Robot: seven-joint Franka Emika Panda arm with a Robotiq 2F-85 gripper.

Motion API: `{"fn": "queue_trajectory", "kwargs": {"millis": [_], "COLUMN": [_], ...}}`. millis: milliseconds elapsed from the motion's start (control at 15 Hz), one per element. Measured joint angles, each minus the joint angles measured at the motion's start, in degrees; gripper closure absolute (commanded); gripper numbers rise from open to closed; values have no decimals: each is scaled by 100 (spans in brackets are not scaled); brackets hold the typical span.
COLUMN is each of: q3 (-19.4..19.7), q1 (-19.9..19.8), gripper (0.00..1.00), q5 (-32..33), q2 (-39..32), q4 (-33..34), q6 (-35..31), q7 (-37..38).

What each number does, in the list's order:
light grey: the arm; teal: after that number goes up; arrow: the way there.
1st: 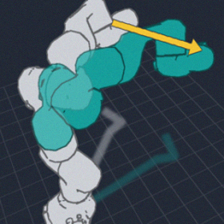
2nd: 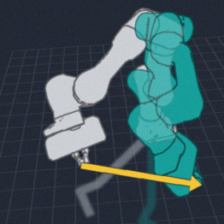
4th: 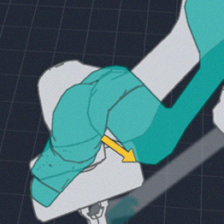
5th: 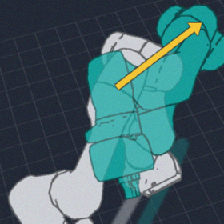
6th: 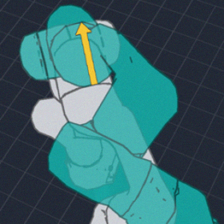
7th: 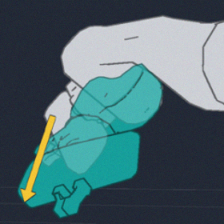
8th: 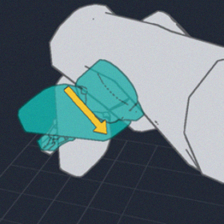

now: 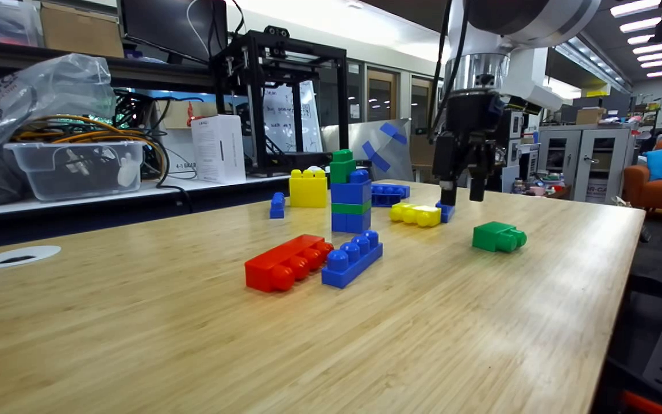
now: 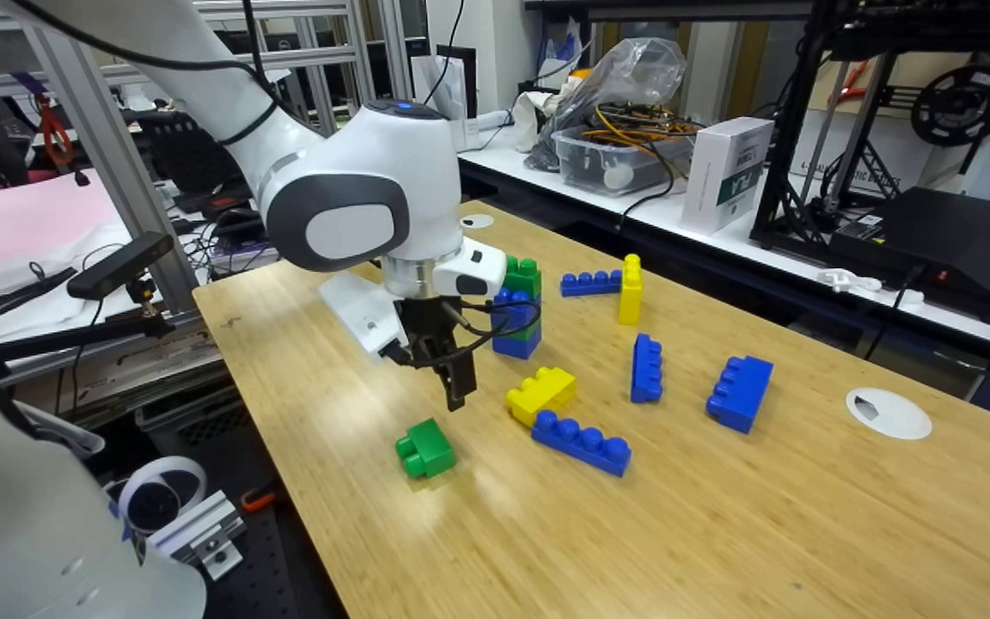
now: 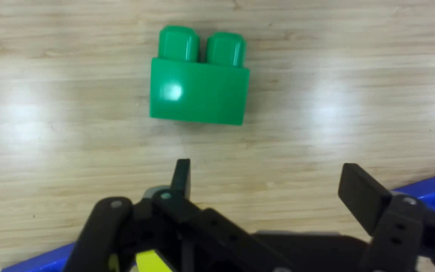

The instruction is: Put the green blocks on top of the stack

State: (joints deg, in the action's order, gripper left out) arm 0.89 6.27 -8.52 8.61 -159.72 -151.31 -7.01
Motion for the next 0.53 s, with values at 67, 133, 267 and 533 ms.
{"fn": "queue_trajectory", "kwargs": {"millis": [67, 133, 267, 533], "q3": [0, 0, 0, 0], "q1": [-4, -15, -68, -232], "gripper": [0, 0, 0, 0], "q5": [30, 93, 322, 710], "q2": [58, 114, 202, 237], "q4": [4, 6, 11, 11], "q6": [224, 427, 777, 1231], "q7": [61, 136, 328, 536]}}
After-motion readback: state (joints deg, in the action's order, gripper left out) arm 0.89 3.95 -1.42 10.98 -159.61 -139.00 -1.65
